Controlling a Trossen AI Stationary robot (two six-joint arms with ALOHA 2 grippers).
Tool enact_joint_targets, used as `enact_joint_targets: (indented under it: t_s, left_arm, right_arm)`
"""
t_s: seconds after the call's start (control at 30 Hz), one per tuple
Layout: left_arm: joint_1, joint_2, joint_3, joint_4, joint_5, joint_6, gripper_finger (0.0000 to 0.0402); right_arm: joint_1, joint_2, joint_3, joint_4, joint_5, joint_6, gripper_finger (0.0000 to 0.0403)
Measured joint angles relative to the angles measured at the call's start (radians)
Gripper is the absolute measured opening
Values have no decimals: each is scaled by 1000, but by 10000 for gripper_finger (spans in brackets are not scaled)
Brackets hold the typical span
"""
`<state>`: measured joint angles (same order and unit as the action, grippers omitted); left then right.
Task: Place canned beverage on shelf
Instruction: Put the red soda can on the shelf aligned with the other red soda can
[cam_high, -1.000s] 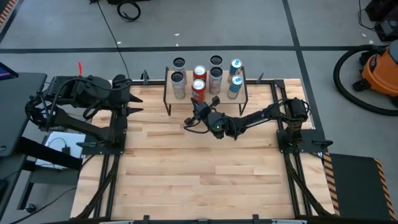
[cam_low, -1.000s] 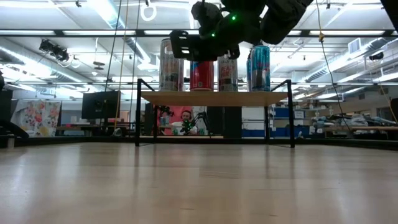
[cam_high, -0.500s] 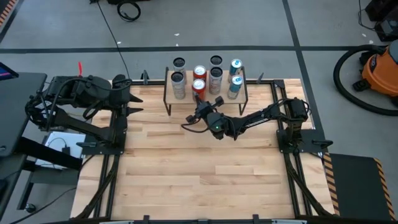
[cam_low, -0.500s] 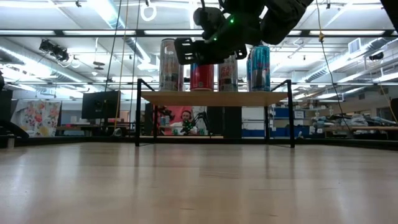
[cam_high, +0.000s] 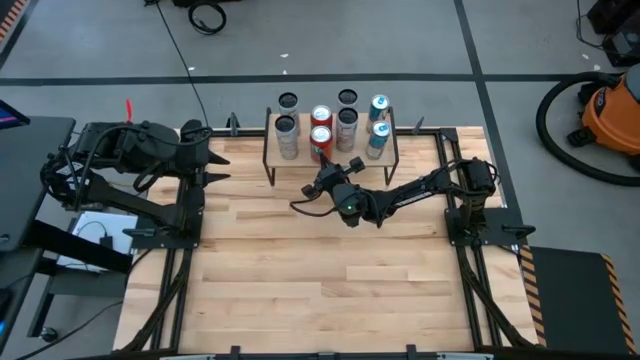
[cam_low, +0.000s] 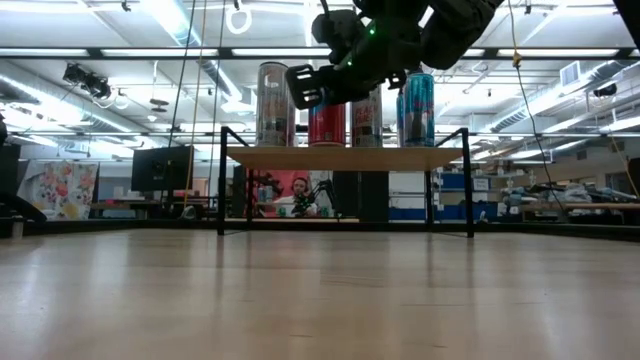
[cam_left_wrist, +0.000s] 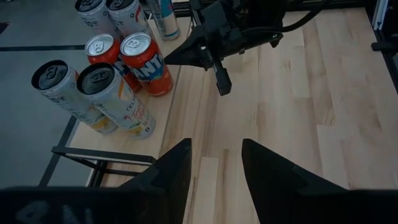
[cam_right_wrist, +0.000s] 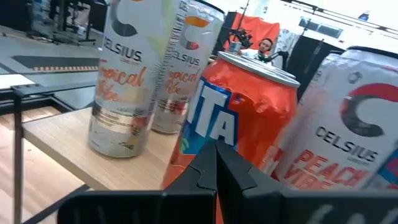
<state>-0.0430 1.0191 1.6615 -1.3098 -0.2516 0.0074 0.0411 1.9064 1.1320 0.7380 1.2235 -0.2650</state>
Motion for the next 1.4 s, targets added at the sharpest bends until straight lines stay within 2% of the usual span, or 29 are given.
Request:
enact_joint_targets:
  t_s: [0.23,0.37,0.47,0.63,0.8,1.1,1.4]
  left_arm:
    - [0,0,0,0,0,4,150]
    - [0,0,0,0,0,3,150]
    - [0,0,0,0,0,3,150]
    - [0,0,0,-1,0,4,151]
    - [0,0,0,-3,0,-2,150]
    - [0,0,0,-3,0,-3,151]
    - [0,0,0,-3,0,-3,151]
  right_arm:
    - [4,0,0,0,22,0,3]
    - [25,-2,0,-1,111,-13,3]
    - [33,-8,0,5,120,-37,3]
    - [17,-13,0,6,88,-34,3]
    - [15,-13,0,7,-33,21,3]
    - [-33,-13,0,-16,-172,91,3]
    - [-51,-13,0,-52,-167,122,3]
